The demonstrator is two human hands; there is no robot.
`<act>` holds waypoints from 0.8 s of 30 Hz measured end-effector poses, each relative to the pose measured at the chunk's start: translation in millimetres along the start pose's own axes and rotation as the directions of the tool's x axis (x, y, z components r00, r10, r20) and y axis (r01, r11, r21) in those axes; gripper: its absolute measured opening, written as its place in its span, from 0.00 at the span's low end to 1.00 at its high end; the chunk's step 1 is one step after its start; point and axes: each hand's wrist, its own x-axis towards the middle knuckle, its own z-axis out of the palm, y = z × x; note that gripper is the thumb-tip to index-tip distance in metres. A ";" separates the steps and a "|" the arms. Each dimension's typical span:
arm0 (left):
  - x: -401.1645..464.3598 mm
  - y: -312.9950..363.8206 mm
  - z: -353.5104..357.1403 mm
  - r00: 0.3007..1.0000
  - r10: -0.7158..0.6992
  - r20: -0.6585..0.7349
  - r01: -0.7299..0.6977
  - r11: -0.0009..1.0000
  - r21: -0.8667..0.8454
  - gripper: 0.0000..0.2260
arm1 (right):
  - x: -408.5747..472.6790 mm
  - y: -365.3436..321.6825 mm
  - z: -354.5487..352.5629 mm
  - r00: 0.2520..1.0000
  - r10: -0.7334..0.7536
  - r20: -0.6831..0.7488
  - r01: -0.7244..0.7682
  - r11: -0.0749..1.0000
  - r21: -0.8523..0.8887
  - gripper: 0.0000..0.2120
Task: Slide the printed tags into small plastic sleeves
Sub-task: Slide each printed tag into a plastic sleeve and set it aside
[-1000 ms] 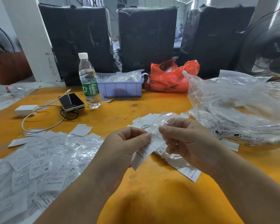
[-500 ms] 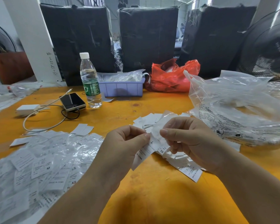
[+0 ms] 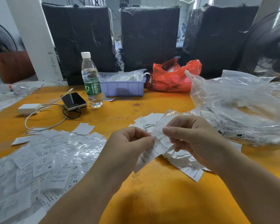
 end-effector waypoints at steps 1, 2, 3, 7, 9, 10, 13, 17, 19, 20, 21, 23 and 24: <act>-0.2 0.2 0.2 1.000 0.000 0.003 0.000 1.000 0.001 0.02 | 0.0 0.2 0.2 1.000 0.001 0.005 -0.001 1.000 0.005 0.08; -0.5 0.3 0.4 1.000 -0.002 0.003 0.002 1.000 0.001 0.02 | 0.1 0.6 0.4 1.000 0.001 0.011 -0.002 1.000 0.010 0.07; -0.6 0.3 0.5 1.000 -0.003 0.002 0.003 1.000 0.003 0.02 | 0.3 1.0 0.4 1.000 0.002 0.018 -0.002 1.000 0.015 0.07; -0.4 -0.6 0.4 1.000 -0.011 0.007 0.011 1.000 0.009 0.02 | 1.9 2.9 -0.4 0.999 0.008 0.038 -0.011 0.998 0.061 0.10; -0.3 -0.8 0.5 1.000 -0.024 0.017 0.024 1.000 -0.001 0.02 | 2.7 3.7 -0.7 0.999 0.018 0.041 -0.023 0.995 0.102 0.11; -0.2 -0.6 0.6 0.999 -0.032 0.024 0.032 0.999 -0.010 0.02 | 2.9 4.0 -0.9 0.999 0.024 0.043 -0.030 0.992 0.125 0.11; -0.3 0.8 1.0 0.996 -0.062 0.058 0.066 0.996 -0.065 0.03 | 3.8 4.5 -1.5 0.998 0.035 0.052 -0.044 0.984 0.172 0.11; -1.0 2.2 1.7 0.995 -0.052 0.080 0.060 0.994 -0.094 0.05 | 3.4 4.5 -1.7 0.997 0.043 0.065 -0.051 0.989 0.136 0.12; -0.7 1.3 1.7 0.998 -0.019 0.056 0.025 0.996 -0.091 0.04 | 3.1 4.6 -1.7 0.997 0.047 0.063 -0.054 0.992 0.114 0.12; -0.7 0.9 1.5 0.999 -0.002 0.044 0.006 0.997 -0.079 0.03 | 3.0 4.4 -1.6 0.997 0.048 0.064 -0.054 0.993 0.106 0.12; -1.1 0.5 1.1 0.999 0.012 0.037 -0.010 0.998 -0.063 0.03 | 2.9 4.2 -1.3 0.997 0.047 0.065 -0.054 0.993 0.102 0.12; -1.4 -0.3 0.9 0.999 0.028 0.027 -0.027 0.999 -0.038 0.04 | 2.8 3.7 -0.6 0.997 0.044 0.067 -0.050 0.994 0.097 0.11; -1.4 -0.6 0.9 0.999 0.034 0.015 -0.033 0.999 -0.027 0.03 | 2.5 3.4 -0.4 0.997 0.041 0.069 -0.048 0.995 0.093 0.11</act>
